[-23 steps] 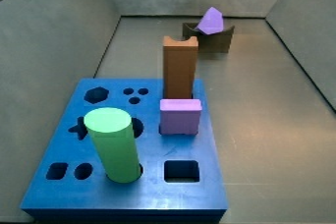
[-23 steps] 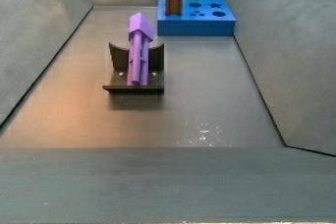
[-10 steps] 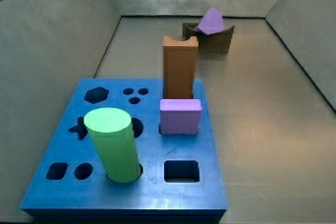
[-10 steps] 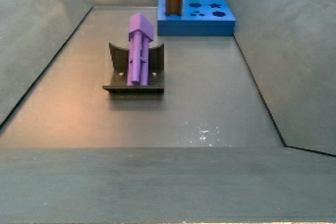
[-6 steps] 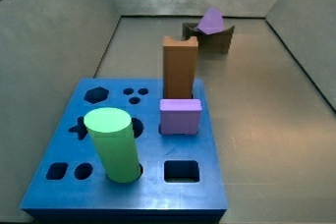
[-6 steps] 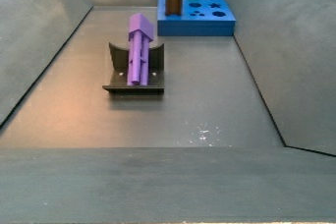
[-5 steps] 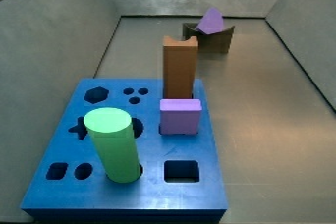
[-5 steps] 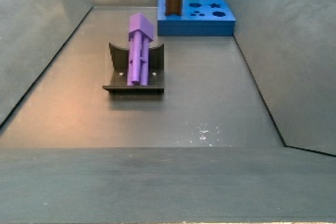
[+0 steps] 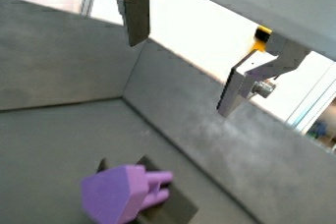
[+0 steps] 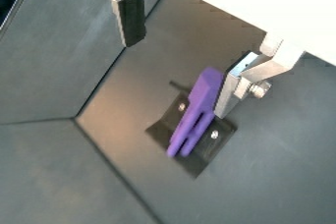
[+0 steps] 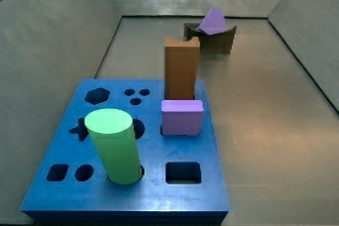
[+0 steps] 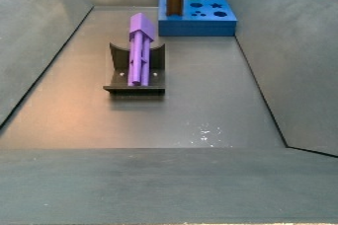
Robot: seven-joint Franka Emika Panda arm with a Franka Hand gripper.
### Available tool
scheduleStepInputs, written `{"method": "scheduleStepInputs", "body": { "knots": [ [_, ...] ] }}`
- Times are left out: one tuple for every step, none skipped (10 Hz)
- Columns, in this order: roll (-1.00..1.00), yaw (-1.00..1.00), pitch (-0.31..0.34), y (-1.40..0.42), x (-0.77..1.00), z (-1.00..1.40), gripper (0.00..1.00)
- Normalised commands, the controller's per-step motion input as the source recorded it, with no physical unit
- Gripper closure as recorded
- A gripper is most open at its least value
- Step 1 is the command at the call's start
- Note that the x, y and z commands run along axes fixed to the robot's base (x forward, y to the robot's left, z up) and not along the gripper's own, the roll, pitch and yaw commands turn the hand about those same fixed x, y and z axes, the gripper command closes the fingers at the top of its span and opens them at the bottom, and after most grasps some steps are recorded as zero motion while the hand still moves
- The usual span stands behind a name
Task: Pick up the 3 prong object. Move up. Place the 3 prong object on the fixture. Regrasp the 3 prong object. Move to above the board. Insert the 3 prong object.
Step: Regrasp the 3 prong object.
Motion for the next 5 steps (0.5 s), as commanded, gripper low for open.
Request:
{"method": "scheduleStepInputs", "body": {
  "knots": [
    [1.0,0.23,0.276,-0.06,0.26,-0.02,0.0],
    [0.83,0.26,0.252,-0.06,0.29,-0.02,0.0],
    [0.6,0.28,0.197,-0.07,0.34,-0.02,0.0],
    [0.49,0.28,0.172,-0.07,0.36,-0.02,0.0],
    [0.29,0.28,0.12,-0.06,0.41,-0.01,0.0]
  ]
}}
